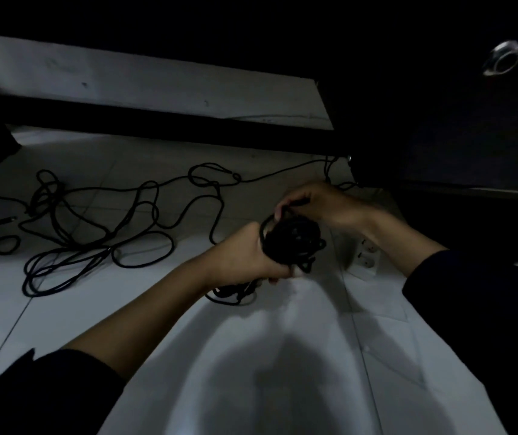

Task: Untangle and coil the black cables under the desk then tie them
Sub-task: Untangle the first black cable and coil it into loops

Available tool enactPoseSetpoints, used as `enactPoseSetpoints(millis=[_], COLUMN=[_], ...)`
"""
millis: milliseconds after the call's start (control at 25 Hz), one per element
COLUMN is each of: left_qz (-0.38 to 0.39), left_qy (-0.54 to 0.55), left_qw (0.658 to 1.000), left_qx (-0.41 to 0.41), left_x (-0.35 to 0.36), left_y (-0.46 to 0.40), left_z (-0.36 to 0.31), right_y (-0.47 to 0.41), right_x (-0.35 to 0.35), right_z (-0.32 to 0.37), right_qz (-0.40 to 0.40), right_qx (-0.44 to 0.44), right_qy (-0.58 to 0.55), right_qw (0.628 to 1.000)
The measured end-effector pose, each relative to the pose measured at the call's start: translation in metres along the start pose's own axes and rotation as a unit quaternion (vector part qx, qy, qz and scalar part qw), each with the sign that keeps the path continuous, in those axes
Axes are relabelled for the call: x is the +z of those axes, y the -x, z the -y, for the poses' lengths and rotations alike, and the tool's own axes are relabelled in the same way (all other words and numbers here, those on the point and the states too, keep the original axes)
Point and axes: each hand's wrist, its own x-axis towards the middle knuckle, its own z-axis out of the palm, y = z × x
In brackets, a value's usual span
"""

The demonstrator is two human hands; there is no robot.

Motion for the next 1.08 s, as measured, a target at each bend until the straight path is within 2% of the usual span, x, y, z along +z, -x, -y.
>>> enactPoseSetpoints(millis=[80, 160, 240, 360, 440, 480, 600, 720, 920, 1000, 1080], left_qz=[-0.080, -0.154, -0.203, -0.273, -0.319, -0.333, -0.365, -0.406, -0.369, -0.394, -0.419], left_qy=[0.084, 0.157, 0.176, 0.238, 0.302, 0.302, 0.187, 0.122, -0.028, 0.028, 0.222], left_qw=[0.993, 0.971, 0.954, 0.924, 0.892, 0.887, 0.906, 0.899, 0.924, 0.915, 0.878], left_qx=[-0.031, -0.095, -0.133, -0.120, -0.104, -0.102, -0.107, -0.108, -0.092, -0.085, -0.064], left_x=[0.003, 0.009, 0.016, 0.018, 0.019, 0.020, 0.022, 0.021, 0.029, 0.031, 0.031], left_y=[-0.009, -0.019, -0.028, -0.039, -0.047, -0.051, -0.064, -0.071, -0.066, -0.066, -0.068], left_z=[-0.002, -0.004, 0.000, 0.004, 0.007, 0.008, 0.020, 0.032, 0.039, 0.039, 0.033], right_y=[0.007, 0.012, 0.013, 0.019, 0.027, 0.029, 0.029, 0.029, 0.034, 0.035, 0.036], right_x=[0.004, 0.011, 0.013, 0.014, 0.019, 0.020, 0.014, 0.009, 0.016, 0.016, 0.015], right_z=[-0.014, -0.021, -0.032, -0.045, -0.046, -0.046, -0.047, -0.048, -0.057, -0.064, -0.072], right_qz=[-0.043, -0.065, -0.073, -0.073, -0.079, -0.081, -0.053, -0.025, -0.008, 0.001, 0.004], right_qx=[-0.001, -0.028, -0.035, -0.022, -0.041, -0.050, -0.059, -0.082, -0.103, -0.080, -0.057], right_qy=[-0.026, 0.038, 0.129, 0.164, 0.164, 0.181, 0.250, 0.303, 0.355, 0.339, 0.318], right_qw=[0.999, 0.997, 0.988, 0.984, 0.982, 0.979, 0.965, 0.949, 0.929, 0.937, 0.946])
